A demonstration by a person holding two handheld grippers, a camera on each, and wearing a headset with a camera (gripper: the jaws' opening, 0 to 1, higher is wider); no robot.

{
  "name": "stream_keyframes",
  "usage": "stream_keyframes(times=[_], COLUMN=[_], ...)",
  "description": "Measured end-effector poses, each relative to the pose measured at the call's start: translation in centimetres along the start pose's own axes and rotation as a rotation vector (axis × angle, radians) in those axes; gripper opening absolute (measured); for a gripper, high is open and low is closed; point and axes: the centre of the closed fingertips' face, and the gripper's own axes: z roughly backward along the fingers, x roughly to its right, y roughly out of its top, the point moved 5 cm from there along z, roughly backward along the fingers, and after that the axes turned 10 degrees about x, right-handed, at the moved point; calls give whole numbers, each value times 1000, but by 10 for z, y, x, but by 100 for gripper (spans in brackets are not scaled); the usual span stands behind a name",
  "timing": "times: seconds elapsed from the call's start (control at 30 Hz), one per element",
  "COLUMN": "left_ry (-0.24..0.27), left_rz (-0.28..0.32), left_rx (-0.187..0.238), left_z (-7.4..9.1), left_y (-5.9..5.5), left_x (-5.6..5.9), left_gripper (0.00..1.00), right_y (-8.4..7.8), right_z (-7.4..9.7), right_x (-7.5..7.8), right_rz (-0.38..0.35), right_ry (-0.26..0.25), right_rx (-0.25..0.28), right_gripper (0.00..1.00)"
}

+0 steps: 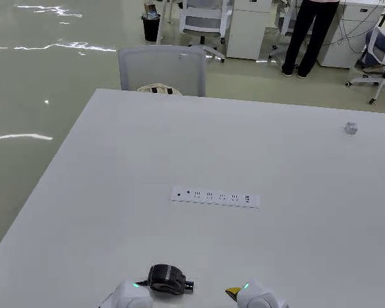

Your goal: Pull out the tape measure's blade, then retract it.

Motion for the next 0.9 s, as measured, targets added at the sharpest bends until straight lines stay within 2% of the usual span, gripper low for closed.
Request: stream_keyframes(times=[0.37, 0.9], left_ry=[7, -12], left_rz=[4, -5], left_rx=[21, 44], left_z=[23, 52], left_y=[-4, -10], left_x=[-5, -1], left_gripper=[82, 87], right_y=[3, 2], right_z=[20, 55], right_x=[-13, -23], right_rz=[-30, -78], right_ry=[-40, -120], right_rx=[37, 92], right_gripper=[48, 57])
